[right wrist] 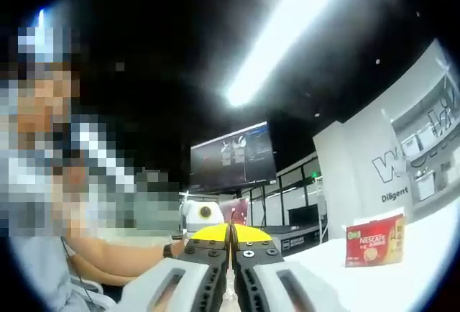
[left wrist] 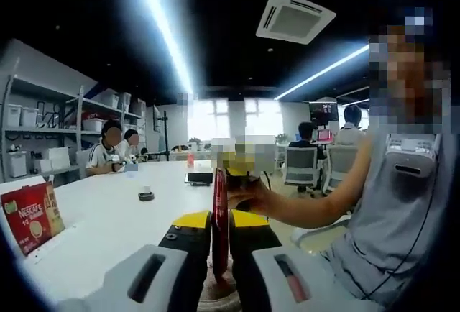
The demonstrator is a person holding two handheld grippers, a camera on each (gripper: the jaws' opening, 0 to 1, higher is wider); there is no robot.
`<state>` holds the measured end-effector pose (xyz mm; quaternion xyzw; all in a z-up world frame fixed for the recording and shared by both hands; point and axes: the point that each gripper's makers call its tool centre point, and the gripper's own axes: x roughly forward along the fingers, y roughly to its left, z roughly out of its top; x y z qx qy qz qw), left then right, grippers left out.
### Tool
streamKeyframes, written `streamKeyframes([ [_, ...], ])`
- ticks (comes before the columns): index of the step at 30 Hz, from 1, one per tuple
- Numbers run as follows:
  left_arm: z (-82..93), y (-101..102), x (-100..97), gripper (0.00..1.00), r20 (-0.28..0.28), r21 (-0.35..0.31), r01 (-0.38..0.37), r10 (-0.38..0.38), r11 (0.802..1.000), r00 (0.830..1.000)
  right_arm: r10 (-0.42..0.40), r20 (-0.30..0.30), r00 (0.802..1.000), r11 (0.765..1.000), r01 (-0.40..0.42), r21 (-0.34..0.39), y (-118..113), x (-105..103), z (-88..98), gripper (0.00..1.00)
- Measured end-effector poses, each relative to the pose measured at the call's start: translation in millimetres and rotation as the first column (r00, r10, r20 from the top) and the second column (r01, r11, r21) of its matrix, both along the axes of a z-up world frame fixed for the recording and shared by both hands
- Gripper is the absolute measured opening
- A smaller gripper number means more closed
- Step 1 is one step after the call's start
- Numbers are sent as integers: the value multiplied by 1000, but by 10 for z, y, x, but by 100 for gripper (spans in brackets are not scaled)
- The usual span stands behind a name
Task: Tear open the coffee pouch, take out the coffee, and pour the coffee from the pouch into the cup
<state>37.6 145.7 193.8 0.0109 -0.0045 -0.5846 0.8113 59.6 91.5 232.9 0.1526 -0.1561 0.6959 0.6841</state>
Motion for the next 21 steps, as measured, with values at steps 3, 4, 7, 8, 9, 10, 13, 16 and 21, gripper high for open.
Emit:
streamKeyframes([
  [3, -13, 7, 9, 5, 24, 21, 2, -2, 1000, 1000, -1, 3, 1000, 1000, 1, -3, 2, 2, 2, 2],
  [4, -17, 6, 5, 5, 23, 25, 6, -7, 1000, 1000, -1, 4, 1000, 1000, 1, -4, 2, 1, 3, 2],
  [7, -4, 5, 23, 9, 25, 12, -2, 2, 1000, 1000, 1, 5, 1000, 1000, -1, 0, -5, -1, 13, 2],
  [8, -4, 7, 32, 11, 9, 2, -9, 9, 1000, 1000, 1, 5, 1000, 1000, -1, 1, -10, 1, 22, 2],
  [9, -32, -5, -3, 10, -12, 12, 13, -13, 1000, 1000, 3, 6, 1000, 1000, -3, 4, -12, -3, 33, 2],
  [10, -34, -3, 7, 7, 1, 17, 9, -9, 1000, 1000, 4, 8, 1000, 1000, -4, 4, -10, -10, 41, 2],
  [13, -43, 8, 23, 4, 19, 33, 3, -4, 999, 1000, 6, 15, 1000, 1000, -6, -4, 5, -9, 44, 2],
  [16, -26, 43, 54, 4, 20, 32, 3, -3, 999, 1000, 43, -5, 999, 999, -43, 4, 34, -27, 62, 3],
  [21, -15, 28, 15, 4, 17, 28, 15, -15, 1000, 1000, 79, -15, 997, 996, -80, -48, 176, -69, -22, 9],
])
